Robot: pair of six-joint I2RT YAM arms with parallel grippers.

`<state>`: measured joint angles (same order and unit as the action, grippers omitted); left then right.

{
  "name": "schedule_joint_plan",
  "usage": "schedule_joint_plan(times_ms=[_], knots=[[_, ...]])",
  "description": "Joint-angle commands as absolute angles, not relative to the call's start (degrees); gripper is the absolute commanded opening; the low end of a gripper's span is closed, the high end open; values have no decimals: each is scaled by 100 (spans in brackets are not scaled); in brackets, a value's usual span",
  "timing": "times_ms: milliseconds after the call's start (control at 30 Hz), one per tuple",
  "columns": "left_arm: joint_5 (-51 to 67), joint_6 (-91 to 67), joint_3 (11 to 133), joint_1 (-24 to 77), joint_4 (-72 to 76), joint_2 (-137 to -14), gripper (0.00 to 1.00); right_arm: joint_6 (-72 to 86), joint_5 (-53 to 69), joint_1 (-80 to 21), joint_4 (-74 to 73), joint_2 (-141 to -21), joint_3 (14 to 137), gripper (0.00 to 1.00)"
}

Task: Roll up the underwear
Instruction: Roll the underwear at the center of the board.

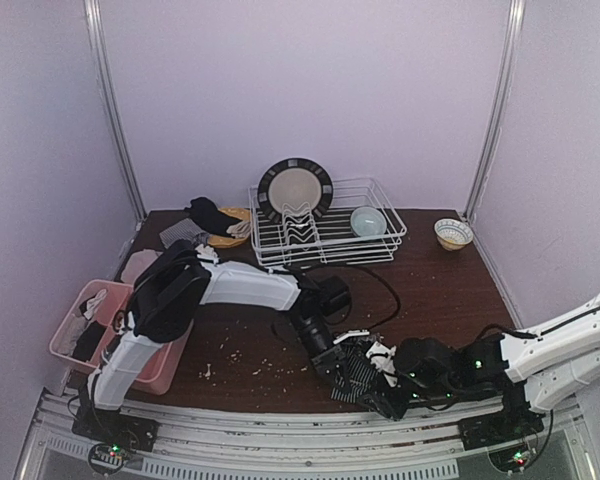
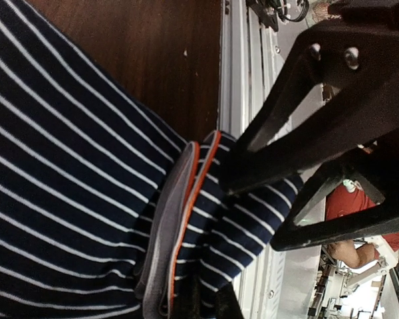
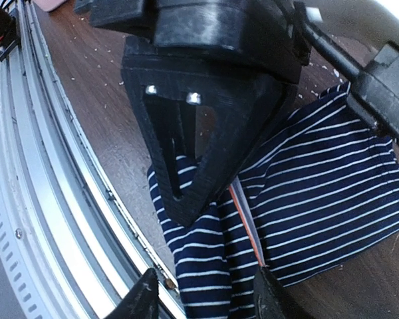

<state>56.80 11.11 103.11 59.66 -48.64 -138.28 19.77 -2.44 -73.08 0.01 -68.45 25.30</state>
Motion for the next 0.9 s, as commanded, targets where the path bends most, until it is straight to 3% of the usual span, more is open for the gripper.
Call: schedule_joint_plan(times_ms=[0, 200, 300, 367, 467, 533, 567, 600, 867], knots=[[4828, 1028, 10238, 5862, -5188, -14245, 0, 2150, -374, -7285, 92, -7117, 2644, 42], [4746, 1015, 10242, 5862, -5146, -14236, 0, 2693, -52, -7279, 421, -7082, 2262, 13], [4670, 928, 10125, 5862, -4961, -14135, 8, 2950, 146, -7265, 486, -7180, 2181, 5], [4512, 792, 10037, 5862, -4762, -14042, 24, 3117, 232, -7233, 526, -7225, 2122, 1], [4179, 526, 9733, 5862, -4361, -13732, 74, 3342, 398, -7005, 699, -7206, 1907, 0], [3925, 396, 9529, 5862, -4089, -13471, 81, 3463, 598, -6807, 858, -7147, 1772, 0], [3842, 331, 9440, 5862, -4009, -13345, 92, 3504, 685, -6714, 905, -7138, 1737, 0], [3654, 270, 9345, 5851, -3897, -13206, 97, 3537, 813, -6615, 940, -7147, 1705, 0], [2130, -455, 8066, 5845, -2504, -11904, 98, 3768, 1744, -5907, 1245, -7276, 1646, 0]])
